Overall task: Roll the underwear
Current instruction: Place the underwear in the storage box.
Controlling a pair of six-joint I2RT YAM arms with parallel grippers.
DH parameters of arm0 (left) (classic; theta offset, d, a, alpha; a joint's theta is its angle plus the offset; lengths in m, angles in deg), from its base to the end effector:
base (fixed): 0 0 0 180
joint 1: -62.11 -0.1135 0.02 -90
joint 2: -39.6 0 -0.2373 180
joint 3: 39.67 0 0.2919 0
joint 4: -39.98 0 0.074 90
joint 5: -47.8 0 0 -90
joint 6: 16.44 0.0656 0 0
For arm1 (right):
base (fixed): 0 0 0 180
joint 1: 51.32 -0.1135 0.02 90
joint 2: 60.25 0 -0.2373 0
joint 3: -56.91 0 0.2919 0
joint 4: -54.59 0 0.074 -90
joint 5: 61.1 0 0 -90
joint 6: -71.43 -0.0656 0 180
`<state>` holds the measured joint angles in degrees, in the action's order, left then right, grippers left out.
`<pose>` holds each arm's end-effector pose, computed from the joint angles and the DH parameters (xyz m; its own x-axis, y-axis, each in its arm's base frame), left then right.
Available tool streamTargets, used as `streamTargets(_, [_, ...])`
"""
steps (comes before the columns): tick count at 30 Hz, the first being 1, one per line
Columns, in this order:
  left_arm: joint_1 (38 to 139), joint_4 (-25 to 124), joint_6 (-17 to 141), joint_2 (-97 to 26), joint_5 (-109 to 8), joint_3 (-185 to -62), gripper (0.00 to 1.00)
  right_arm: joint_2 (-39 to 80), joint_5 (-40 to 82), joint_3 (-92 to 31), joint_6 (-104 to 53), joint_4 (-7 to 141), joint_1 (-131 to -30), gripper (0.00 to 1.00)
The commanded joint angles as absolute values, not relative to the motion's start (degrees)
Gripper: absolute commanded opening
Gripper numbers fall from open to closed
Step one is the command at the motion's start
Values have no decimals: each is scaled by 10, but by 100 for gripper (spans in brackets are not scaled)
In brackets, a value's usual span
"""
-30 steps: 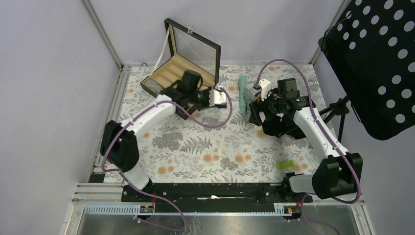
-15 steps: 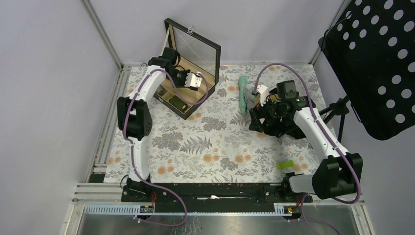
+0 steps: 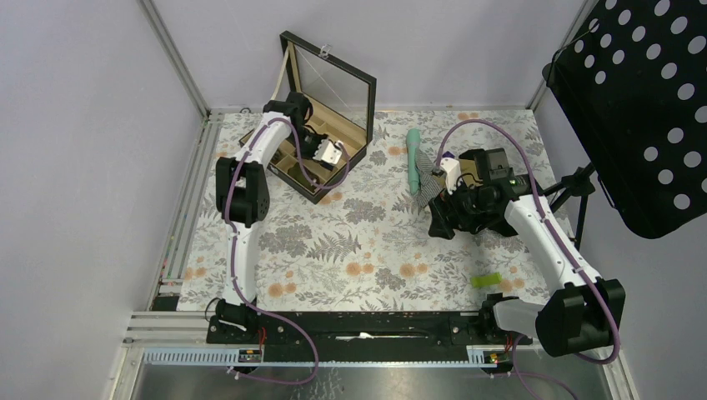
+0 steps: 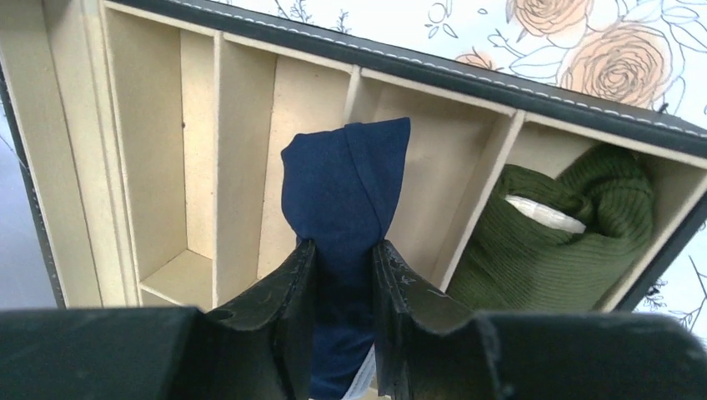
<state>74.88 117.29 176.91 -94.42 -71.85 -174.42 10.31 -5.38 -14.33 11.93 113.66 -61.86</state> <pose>0.4875 -0.1438 0.1604 0.5149 0.7503 -0.4146 0.8528 -0.3990 0.3369 0.2883 0.0912 0.2316 -0.4974 -0.5191 -0.6951 -0.8052 0.5744 0.1473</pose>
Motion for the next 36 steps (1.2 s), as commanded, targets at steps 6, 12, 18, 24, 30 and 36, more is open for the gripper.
streamTargets(6, [729, 1165, 1819, -885, -726, -1598, 0, 128, -42, -154, 137, 1164, -618, 100])
streamTargets(12, [727, 1122, 1821, -881, -726, -1558, 0, 150, -47, -146, 135, 1148, -618, 100])
streamTargets(18, [727, 1122, 1759, -991, -723, -1711, 11, 160, -47, -144, 131, 1139, -618, 100])
streamTargets(24, [727, 1128, 1768, -1000, -730, -1746, 33, 149, -36, -148, 144, 1155, -618, 100])
streamTargets(30, [721, 1152, 1756, -971, -718, -1721, 39, 147, -42, -147, 151, 1153, -618, 100])
streamTargets(36, [711, 1115, 1699, -944, -749, -1720, 40, 149, -51, -152, 145, 1149, -618, 100])
